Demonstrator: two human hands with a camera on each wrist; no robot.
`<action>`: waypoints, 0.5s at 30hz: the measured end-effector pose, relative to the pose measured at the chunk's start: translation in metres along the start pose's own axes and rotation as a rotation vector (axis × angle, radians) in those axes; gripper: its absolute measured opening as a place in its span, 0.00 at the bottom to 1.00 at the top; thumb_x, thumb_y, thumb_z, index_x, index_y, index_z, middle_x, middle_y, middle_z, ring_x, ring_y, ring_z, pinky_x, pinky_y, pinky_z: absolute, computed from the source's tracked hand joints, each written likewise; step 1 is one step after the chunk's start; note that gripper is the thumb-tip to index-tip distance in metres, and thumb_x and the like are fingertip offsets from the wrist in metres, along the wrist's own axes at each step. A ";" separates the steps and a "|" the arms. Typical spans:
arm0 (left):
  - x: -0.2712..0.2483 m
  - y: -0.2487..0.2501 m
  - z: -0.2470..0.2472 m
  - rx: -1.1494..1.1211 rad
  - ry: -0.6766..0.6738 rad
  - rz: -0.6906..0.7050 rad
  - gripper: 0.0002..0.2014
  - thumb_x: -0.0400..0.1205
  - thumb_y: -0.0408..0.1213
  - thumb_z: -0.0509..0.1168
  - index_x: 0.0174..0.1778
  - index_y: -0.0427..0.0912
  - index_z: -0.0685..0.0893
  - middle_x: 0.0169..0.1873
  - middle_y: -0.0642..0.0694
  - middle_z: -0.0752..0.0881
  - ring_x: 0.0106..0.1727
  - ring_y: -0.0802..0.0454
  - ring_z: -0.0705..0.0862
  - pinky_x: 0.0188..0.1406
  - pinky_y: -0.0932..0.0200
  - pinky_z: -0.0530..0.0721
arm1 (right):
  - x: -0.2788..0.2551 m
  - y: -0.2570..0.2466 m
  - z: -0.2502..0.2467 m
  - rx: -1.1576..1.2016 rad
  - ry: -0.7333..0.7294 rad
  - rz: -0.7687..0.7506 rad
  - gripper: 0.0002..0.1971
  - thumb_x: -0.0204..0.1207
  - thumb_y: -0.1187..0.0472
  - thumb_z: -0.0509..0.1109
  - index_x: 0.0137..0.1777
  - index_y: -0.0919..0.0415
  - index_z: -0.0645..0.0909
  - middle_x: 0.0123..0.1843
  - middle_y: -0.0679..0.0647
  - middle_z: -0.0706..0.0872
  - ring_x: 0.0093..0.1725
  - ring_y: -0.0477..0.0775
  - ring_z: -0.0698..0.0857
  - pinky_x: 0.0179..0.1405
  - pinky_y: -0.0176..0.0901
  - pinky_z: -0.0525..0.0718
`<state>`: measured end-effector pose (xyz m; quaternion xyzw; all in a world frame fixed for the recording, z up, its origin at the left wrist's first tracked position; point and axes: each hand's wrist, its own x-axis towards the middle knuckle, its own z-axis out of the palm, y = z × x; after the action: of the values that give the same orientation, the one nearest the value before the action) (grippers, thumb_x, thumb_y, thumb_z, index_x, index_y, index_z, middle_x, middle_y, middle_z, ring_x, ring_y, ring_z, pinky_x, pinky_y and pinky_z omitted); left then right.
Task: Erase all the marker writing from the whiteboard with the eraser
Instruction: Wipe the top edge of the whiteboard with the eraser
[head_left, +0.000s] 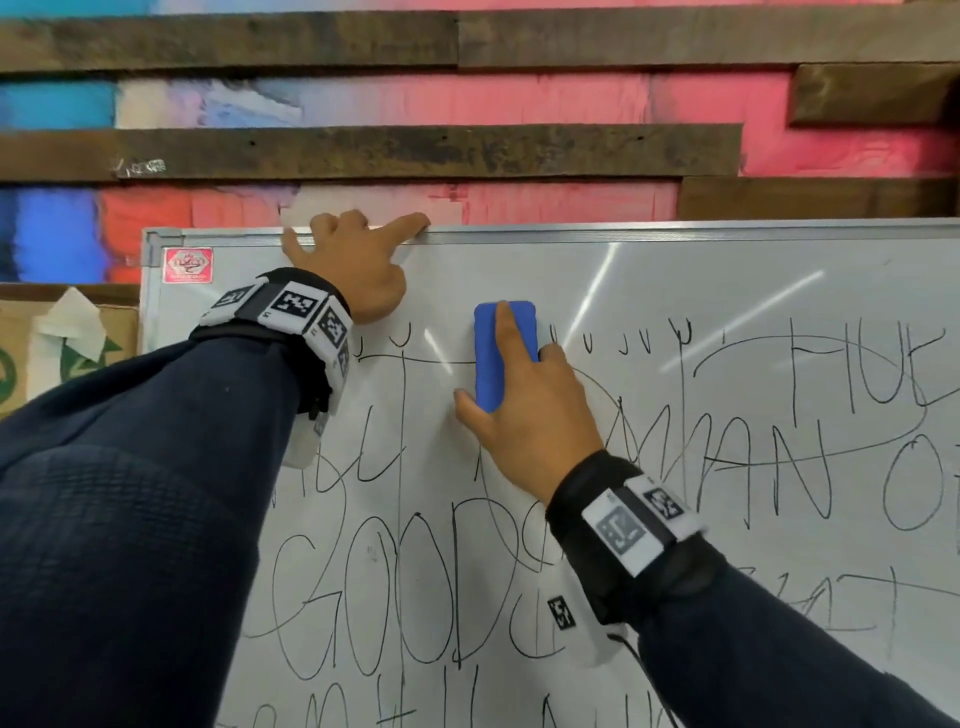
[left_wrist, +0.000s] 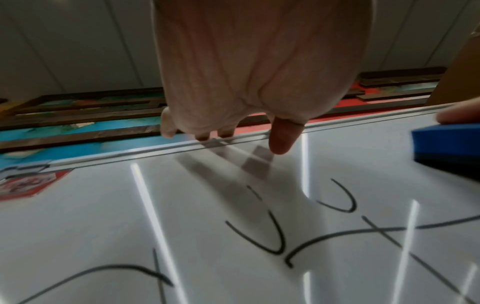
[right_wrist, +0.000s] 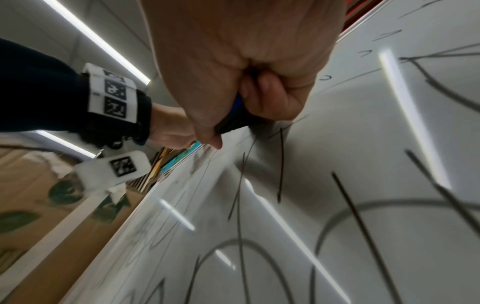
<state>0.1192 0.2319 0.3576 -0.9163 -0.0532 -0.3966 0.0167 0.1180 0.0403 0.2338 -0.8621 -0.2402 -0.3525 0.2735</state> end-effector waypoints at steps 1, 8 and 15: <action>-0.002 -0.003 -0.001 0.004 -0.012 -0.023 0.32 0.80 0.36 0.53 0.77 0.73 0.60 0.72 0.38 0.73 0.76 0.31 0.65 0.75 0.21 0.51 | -0.008 -0.001 0.005 -0.021 -0.034 -0.004 0.45 0.78 0.37 0.65 0.85 0.40 0.38 0.55 0.56 0.69 0.43 0.58 0.78 0.48 0.53 0.85; 0.001 -0.027 -0.007 0.034 0.045 0.072 0.29 0.83 0.33 0.55 0.82 0.54 0.62 0.67 0.41 0.80 0.69 0.33 0.73 0.70 0.29 0.65 | 0.010 -0.018 0.011 -0.007 -0.019 -0.032 0.46 0.77 0.34 0.65 0.85 0.42 0.39 0.58 0.59 0.72 0.47 0.62 0.79 0.51 0.56 0.85; 0.003 -0.048 -0.008 -0.001 0.020 -0.007 0.25 0.80 0.33 0.54 0.71 0.61 0.73 0.59 0.39 0.81 0.65 0.33 0.75 0.68 0.31 0.65 | 0.000 -0.039 0.032 -0.127 -0.091 -0.108 0.47 0.76 0.30 0.62 0.84 0.43 0.37 0.62 0.62 0.73 0.47 0.65 0.81 0.47 0.58 0.86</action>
<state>0.1100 0.2790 0.3650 -0.9120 -0.0561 -0.4060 0.0151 0.1100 0.0896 0.2264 -0.8786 -0.2758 -0.3416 0.1878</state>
